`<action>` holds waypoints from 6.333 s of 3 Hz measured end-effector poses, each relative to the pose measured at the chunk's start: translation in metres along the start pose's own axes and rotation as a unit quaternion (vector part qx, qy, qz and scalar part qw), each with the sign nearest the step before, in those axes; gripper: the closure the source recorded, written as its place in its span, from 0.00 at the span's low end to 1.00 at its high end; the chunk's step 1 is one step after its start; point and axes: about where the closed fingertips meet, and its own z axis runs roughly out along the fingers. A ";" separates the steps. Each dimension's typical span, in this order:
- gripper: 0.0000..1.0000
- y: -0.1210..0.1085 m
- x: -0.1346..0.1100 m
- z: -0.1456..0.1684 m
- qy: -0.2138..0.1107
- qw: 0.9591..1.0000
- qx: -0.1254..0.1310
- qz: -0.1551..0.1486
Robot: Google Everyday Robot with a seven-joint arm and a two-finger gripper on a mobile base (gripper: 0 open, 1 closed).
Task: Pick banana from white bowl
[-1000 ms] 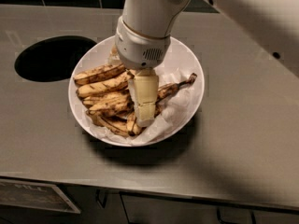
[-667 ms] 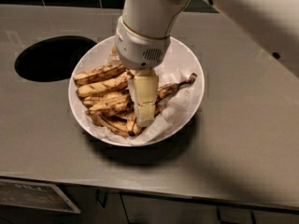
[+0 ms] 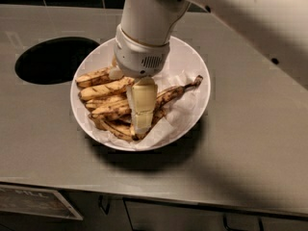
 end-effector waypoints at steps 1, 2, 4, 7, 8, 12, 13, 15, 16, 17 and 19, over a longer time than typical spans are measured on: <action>0.23 0.002 -0.002 0.001 0.001 1.000 -0.002 0.002; 0.23 0.005 -0.003 0.000 0.002 1.000 -0.001 0.004; 0.20 0.021 -0.013 -0.034 0.016 1.000 0.024 0.004; 0.34 -0.002 -0.019 -0.022 0.005 1.000 -0.005 -0.010; 0.34 -0.006 -0.018 -0.015 0.001 1.000 -0.012 -0.007; 0.43 -0.002 -0.013 -0.002 -0.009 1.000 -0.021 0.003; 0.42 0.001 -0.011 0.002 -0.011 1.000 -0.025 0.005; 0.43 0.002 -0.006 0.006 -0.016 0.999 -0.027 0.008; 0.45 0.002 -0.005 0.007 -0.018 0.999 -0.028 0.008; 0.64 0.001 -0.004 0.009 -0.019 0.999 -0.028 0.008; 1.00 0.001 -0.004 0.009 -0.019 0.999 -0.028 0.008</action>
Offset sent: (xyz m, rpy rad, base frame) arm -0.0128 -0.0046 0.0017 -0.0211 0.0141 -0.0189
